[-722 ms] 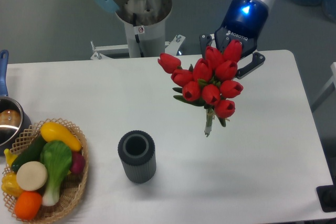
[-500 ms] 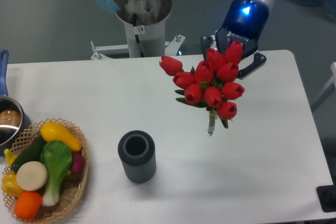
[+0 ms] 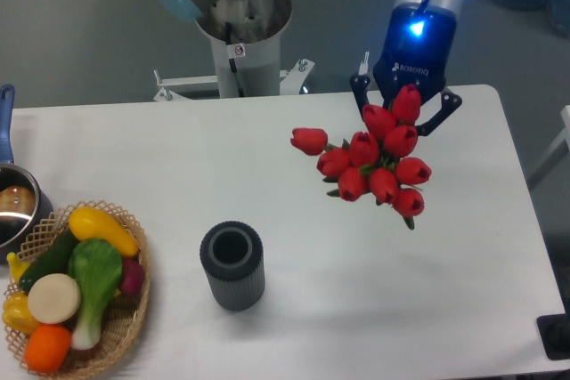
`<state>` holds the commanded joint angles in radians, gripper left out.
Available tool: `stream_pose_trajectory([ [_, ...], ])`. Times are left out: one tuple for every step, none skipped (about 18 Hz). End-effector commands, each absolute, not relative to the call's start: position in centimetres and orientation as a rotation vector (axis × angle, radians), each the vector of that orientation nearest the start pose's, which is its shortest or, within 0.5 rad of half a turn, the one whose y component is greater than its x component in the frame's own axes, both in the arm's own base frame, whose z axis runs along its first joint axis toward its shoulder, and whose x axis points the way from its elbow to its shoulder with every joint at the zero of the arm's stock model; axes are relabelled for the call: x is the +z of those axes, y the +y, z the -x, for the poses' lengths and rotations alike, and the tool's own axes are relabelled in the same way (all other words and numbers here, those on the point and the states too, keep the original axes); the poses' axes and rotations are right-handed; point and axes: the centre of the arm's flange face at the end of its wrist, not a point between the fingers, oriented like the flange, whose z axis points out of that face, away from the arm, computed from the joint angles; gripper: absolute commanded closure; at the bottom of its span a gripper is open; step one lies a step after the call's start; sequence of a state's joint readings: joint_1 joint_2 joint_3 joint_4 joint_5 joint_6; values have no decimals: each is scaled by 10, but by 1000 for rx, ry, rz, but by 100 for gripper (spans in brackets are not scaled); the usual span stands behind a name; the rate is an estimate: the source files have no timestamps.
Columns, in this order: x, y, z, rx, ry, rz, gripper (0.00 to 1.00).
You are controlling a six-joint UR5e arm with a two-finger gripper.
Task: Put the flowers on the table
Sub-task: 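Carry the red tulip bouquet in the gripper, lowering it toward the table, then lower the tulips further and lay them down on the table surface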
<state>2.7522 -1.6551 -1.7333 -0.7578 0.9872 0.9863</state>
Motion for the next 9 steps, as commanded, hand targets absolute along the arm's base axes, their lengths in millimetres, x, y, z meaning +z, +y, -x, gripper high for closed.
stream_pose_trajectory([
  [463, 388, 429, 291, -9, 2419, 75],
  [452, 391, 427, 326, 21, 2477, 75],
  [444, 394, 423, 364, 55, 2533, 75],
  [433, 396, 421, 384, 77, 2588, 75],
  [422, 396, 417, 396, 98, 2637, 75],
  [415, 397, 414, 406, 122, 2672, 75],
  [404, 396, 412, 401, 145, 2710, 75],
  [393, 394, 411, 386, 168, 2743, 75],
  [383, 393, 411, 364, 189, 2774, 75],
])
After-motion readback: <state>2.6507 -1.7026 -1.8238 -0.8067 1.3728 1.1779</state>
